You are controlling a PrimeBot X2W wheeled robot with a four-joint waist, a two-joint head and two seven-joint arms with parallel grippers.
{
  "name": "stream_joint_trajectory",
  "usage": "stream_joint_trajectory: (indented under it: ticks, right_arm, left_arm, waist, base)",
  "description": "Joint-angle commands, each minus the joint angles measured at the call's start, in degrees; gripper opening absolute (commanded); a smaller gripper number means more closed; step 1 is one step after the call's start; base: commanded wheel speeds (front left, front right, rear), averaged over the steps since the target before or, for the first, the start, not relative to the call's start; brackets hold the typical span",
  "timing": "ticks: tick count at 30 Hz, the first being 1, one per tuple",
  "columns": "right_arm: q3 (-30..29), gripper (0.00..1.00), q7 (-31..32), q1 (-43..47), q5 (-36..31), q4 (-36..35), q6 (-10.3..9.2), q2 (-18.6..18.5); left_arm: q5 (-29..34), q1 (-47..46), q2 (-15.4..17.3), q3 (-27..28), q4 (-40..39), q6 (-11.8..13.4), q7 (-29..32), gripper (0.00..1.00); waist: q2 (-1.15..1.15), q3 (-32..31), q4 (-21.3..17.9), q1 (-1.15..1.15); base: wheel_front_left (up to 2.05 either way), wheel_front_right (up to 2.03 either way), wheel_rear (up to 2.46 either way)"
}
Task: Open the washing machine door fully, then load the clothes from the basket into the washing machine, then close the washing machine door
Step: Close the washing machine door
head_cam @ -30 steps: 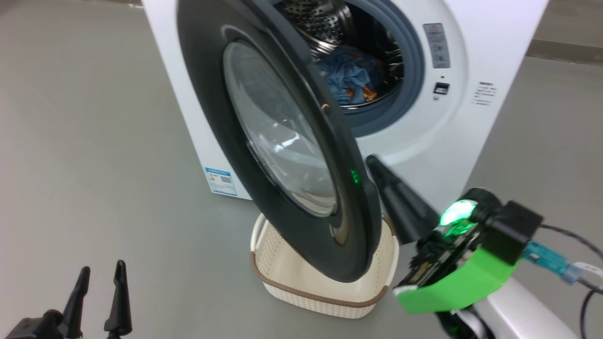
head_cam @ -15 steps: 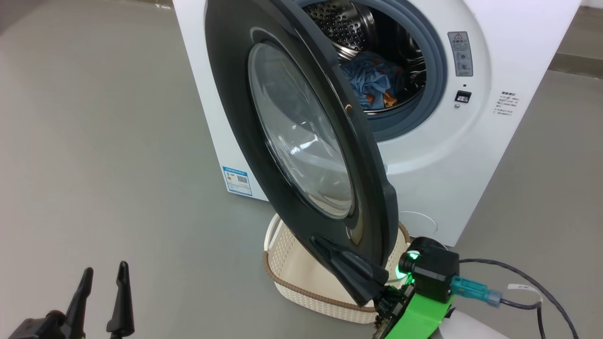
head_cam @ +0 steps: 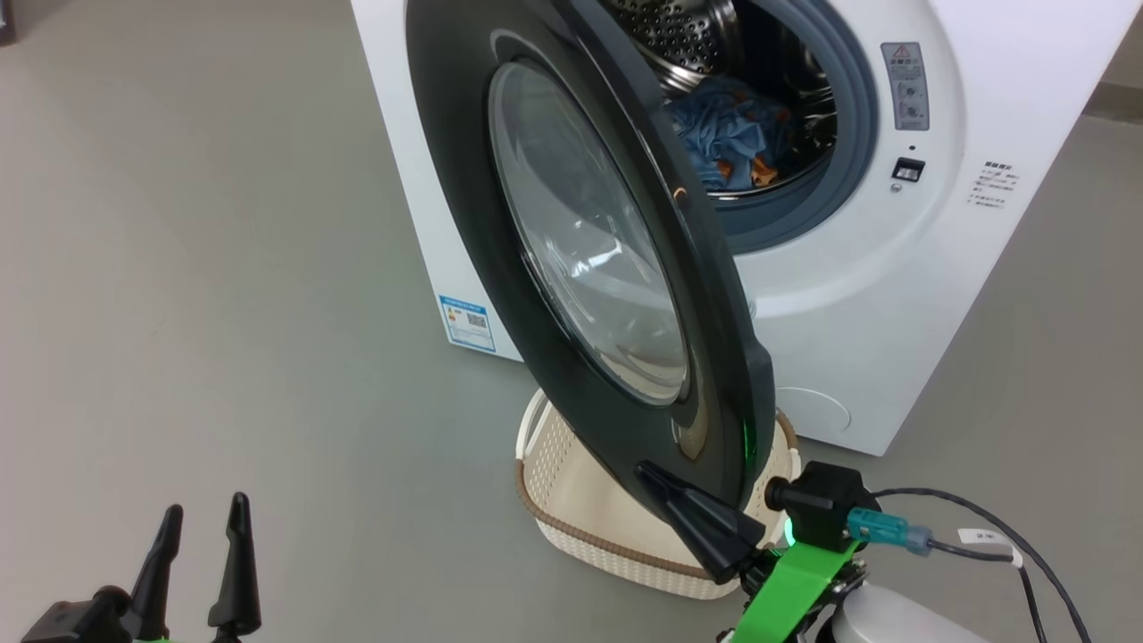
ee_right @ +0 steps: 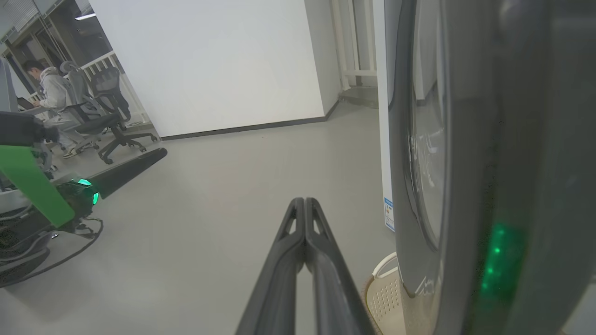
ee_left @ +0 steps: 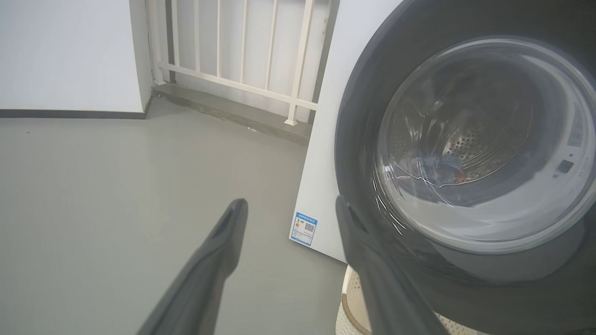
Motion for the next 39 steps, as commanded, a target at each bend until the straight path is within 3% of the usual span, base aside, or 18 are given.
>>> stream_joint_trajectory:
  ticks: [1, 10, 23, 39]
  right_arm:
    - [0.7, 0.0, -0.5, -2.0, 1.4, -0.3, 0.25, 0.0]
    - [3.2, 0.0, -0.5, -4.5, 2.2, 5.7, 0.25, -0.7]
    - [2.1, 0.0, -0.5, -5.7, 2.9, 7.3, 0.25, -2.0]
    - [-11.2, 0.0, -0.5, -8.8, 0.8, 8.0, 0.25, -5.1]
  left_arm:
    - [0.4, -2.6, 1.1, 1.9, -0.9, -0.5, -0.6, 1.0]
    - [0.7, -3.2, 0.8, 1.8, -0.8, -0.6, -0.6, 1.0]
    - [1.0, -4.0, 0.1, 1.6, -0.7, -0.8, -0.6, 1.0]
    - [1.0, -6.6, -0.4, 1.1, -2.3, -0.9, -0.6, 1.0]
  waist:
    - [0.0, 0.6, 0.3, 0.0]
    - [0.0, 2.3, 0.9, 0.0]
    - [0.0, 3.7, 1.0, 0.0]
    - [0.0, 10.4, 0.6, 0.0]
  base:
    - [0.0, 0.0, 0.0]
    - [0.0, 0.0, 0.0]
    - [0.0, 0.0, 0.0]
    - [0.0, 0.0, 0.0]
